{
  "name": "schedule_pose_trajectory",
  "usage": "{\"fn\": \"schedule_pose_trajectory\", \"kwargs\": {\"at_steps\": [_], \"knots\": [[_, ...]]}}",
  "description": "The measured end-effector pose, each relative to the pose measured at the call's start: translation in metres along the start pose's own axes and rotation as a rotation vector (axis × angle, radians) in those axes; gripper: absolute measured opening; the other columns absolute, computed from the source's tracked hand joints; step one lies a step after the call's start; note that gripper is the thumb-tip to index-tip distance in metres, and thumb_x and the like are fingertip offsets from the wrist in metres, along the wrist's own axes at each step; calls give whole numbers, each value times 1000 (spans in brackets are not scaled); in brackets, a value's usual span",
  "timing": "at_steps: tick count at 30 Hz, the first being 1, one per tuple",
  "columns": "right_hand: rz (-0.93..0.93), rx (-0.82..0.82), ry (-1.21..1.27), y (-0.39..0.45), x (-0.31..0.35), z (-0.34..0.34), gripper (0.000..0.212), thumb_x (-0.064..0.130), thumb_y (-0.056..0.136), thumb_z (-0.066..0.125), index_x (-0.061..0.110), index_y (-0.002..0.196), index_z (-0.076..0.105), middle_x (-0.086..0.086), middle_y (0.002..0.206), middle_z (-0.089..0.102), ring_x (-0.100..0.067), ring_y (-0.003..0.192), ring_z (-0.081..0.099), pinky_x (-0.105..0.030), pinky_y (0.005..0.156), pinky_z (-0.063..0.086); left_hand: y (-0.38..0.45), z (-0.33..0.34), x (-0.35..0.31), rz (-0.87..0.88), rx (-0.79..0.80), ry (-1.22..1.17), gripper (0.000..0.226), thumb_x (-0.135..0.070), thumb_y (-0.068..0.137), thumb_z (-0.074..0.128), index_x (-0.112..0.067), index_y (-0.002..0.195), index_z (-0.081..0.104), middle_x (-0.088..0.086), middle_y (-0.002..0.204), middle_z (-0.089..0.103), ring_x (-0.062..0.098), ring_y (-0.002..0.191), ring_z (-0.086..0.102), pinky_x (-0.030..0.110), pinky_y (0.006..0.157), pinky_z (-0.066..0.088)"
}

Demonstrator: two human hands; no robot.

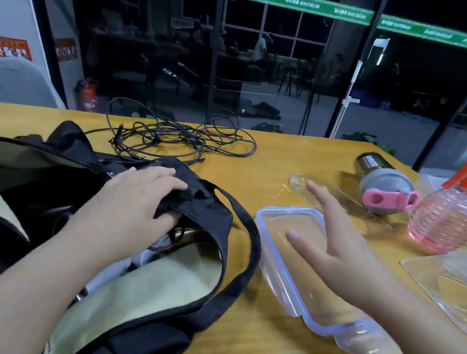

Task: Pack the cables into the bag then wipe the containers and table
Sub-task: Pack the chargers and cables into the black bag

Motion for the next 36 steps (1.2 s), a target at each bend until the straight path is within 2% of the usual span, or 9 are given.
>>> {"fn": "schedule_pose_trajectory", "kwargs": {"at_steps": [3, 6, 12, 14, 17, 21, 24, 28, 36], "knots": [[-15, 174, -55, 18, 19, 0, 84, 67, 78, 36, 44, 146, -8, 36, 142, -9, 13, 136, -19, -20, 111, -1, -4, -5, -1, 2, -62, -89, 47, -15, 84, 52, -31, 128, 49, -14, 143, 37, 8, 121, 41, 27, 107, 22], [-56, 248, -139, 46, 37, 4, 85, 67, 80, 34, 42, 147, -12, 25, 153, -14, 1, 140, -21, -31, 118, -4, -8, -13, 6, -11, -200, -205, 39, -1, 78, 53, -23, 110, 60, -11, 124, 51, 7, 100, 48, 19, 88, 34], [-40, 381, -171, 111, 52, 35, 80, 64, 88, 33, 37, 149, -11, 10, 158, -15, -11, 144, -18, -46, 119, -1, -11, -27, 19, -83, -347, 16, 19, -4, 69, 65, -15, 79, 54, -2, 76, 50, 26, 71, 52, 35, 69, 39], [-43, 384, -196, 134, 56, 46, 79, 65, 89, 31, 35, 150, -10, 7, 159, -13, -16, 146, -15, -49, 118, 1, -13, -34, 21, -109, -369, 123, 22, -9, 66, 72, -16, 73, 52, -4, 66, 47, 26, 64, 49, 34, 72, 32], [-54, 380, -292, 169, 59, 65, 82, 69, 88, 32, 34, 150, -9, 5, 160, -12, -20, 146, -12, -52, 118, 3, -14, -40, 31, -210, -375, 176, 28, -24, 66, 76, -21, 65, 48, -9, 57, 47, 24, 63, 52, 35, 91, 27], [-39, 380, -407, 215, 59, 89, 94, 74, 81, 41, 35, 150, -11, 3, 160, -13, -24, 146, -12, -56, 115, 4, -11, -29, 50, -374, -275, 62, 31, -40, 75, 67, -28, 58, 44, -11, 52, 49, 15, 64, 50, 33, 100, 25], [-55, 374, -447, 245, 59, 103, 105, 72, 76, 54, 35, 150, -11, 2, 160, -13, -27, 146, -12, -59, 114, 6, -11, -24, 56, -419, -273, -72, 28, -42, 76, 65, -27, 57, 50, -8, 52, 54, 5, 63, 48, 32, 79, 34], [-65, 434, -554, 275, 56, 121, 118, 64, 70, 68, 34, 150, -13, -1, 160, -14, -30, 145, -14, -60, 113, 6, -14, -20, 65, -524, -258, -296, 27, -43, 78, 63, -23, 60, 56, -7, 56, 57, 6, 60, 51, 26, 56, 32], [-71, 609, -726, 318, 51, 156, 128, 67, 60, 73, 36, 149, -13, -3, 160, -8, -35, 146, -1, -57, 114, 17, -14, -11, 75, -588, -214, -421, 28, -43, 77, 63, -20, 63, 58, -17, 58, 57, -1, 50, 49, 17, 44, 28]]}}
Point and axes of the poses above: each hand's wrist, its own y-axis towards the middle knuckle, its own z-axis out of the palm, x = y × z, the point moved 4 cm from there along y, towards the middle knuckle
